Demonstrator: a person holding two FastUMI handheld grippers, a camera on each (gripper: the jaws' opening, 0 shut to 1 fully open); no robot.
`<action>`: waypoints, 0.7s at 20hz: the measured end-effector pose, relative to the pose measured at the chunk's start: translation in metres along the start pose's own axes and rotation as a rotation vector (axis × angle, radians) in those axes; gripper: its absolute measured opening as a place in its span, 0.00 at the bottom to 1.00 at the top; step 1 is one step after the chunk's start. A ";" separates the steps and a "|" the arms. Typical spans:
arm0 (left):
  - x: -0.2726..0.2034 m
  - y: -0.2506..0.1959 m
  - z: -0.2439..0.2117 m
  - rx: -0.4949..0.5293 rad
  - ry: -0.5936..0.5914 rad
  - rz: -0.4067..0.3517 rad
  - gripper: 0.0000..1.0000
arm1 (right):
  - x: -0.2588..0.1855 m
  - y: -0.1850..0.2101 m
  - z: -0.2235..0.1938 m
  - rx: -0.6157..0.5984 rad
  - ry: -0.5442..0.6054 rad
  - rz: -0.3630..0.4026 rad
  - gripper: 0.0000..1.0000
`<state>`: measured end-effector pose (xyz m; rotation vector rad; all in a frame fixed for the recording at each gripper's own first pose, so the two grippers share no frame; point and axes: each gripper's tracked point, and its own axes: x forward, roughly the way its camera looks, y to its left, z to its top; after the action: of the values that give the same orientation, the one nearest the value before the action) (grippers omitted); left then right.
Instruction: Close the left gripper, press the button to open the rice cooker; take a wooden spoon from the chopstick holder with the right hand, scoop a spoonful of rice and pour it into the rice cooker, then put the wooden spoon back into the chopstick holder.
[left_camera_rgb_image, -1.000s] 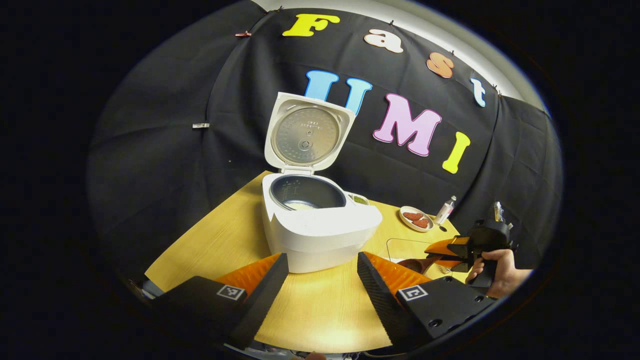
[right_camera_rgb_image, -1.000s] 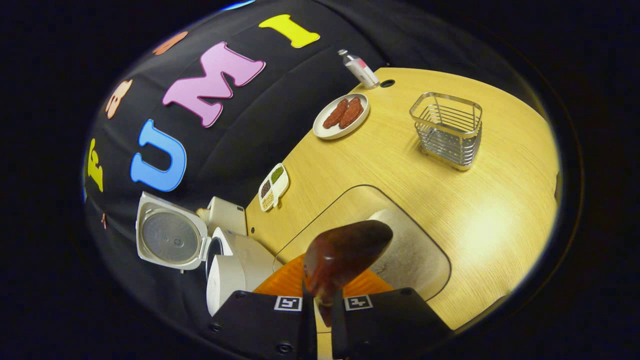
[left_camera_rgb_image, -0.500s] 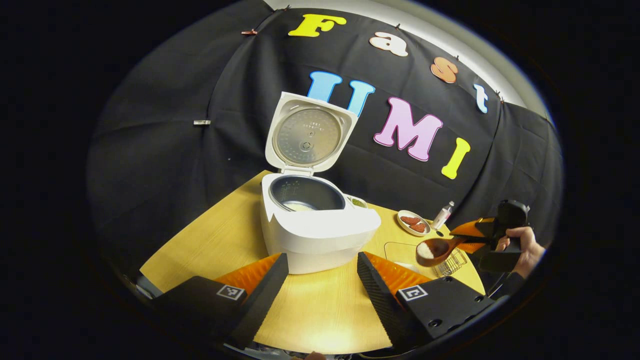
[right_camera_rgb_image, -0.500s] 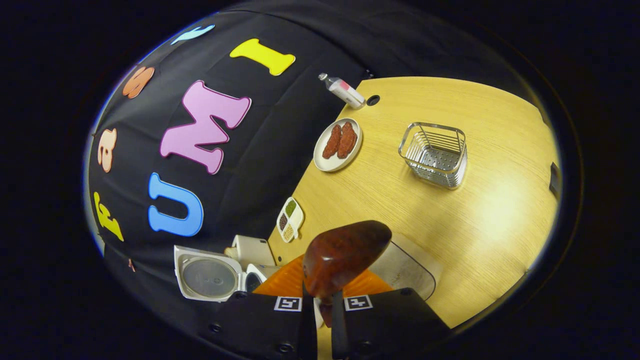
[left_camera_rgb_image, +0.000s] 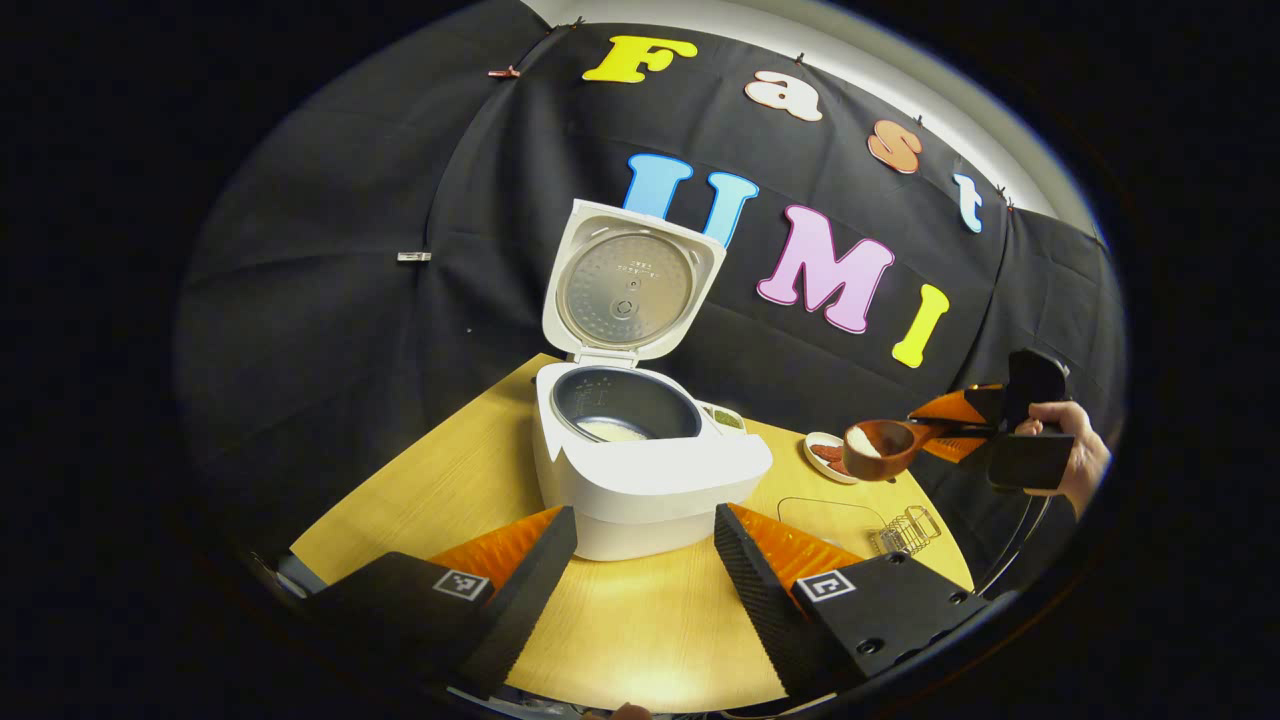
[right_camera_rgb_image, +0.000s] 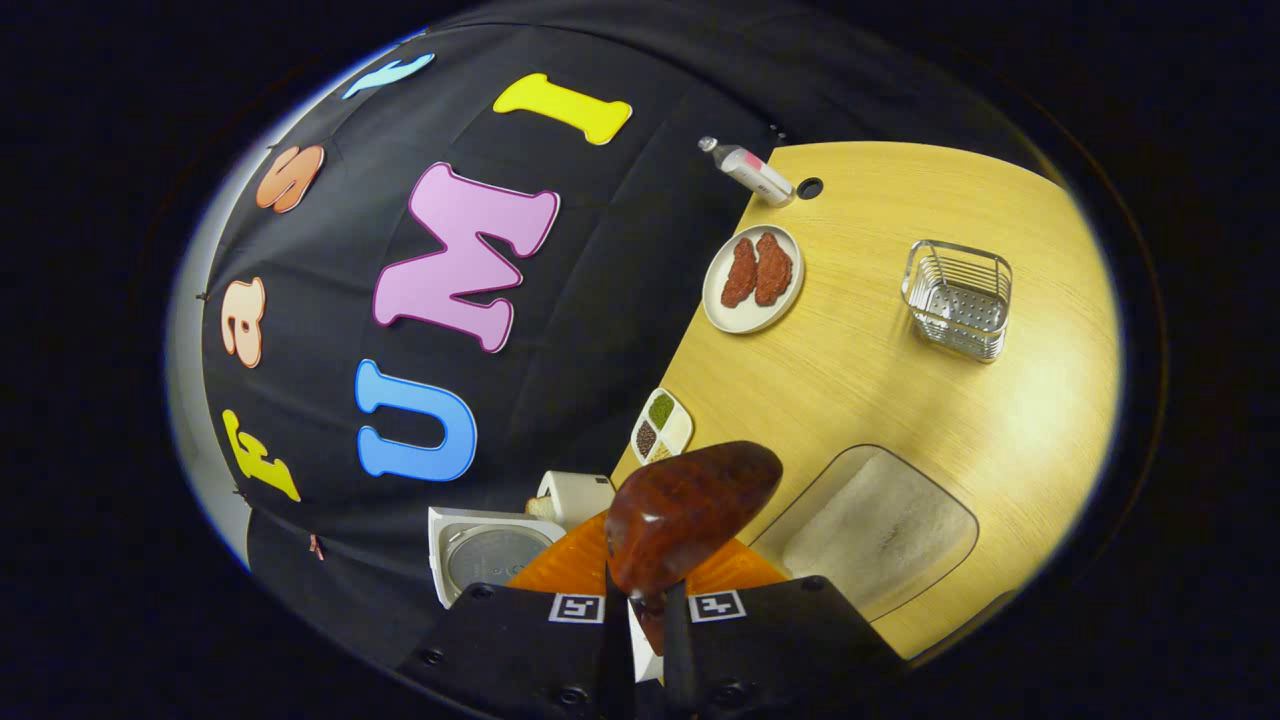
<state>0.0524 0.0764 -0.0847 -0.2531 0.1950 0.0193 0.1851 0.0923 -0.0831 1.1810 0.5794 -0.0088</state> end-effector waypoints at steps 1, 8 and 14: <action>0.000 0.003 0.001 -0.001 -0.001 0.004 0.96 | 0.003 0.010 -0.004 -0.001 0.003 0.013 0.16; 0.001 0.027 0.011 -0.060 -0.019 0.056 0.96 | 0.037 0.082 -0.038 -0.029 0.026 0.102 0.16; -0.004 0.051 0.020 -0.045 -0.038 0.092 0.96 | 0.069 0.130 -0.074 -0.026 0.041 0.154 0.16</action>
<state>0.0502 0.1308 -0.0780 -0.2883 0.1681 0.1200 0.2521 0.2284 -0.0188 1.1999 0.5218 0.1534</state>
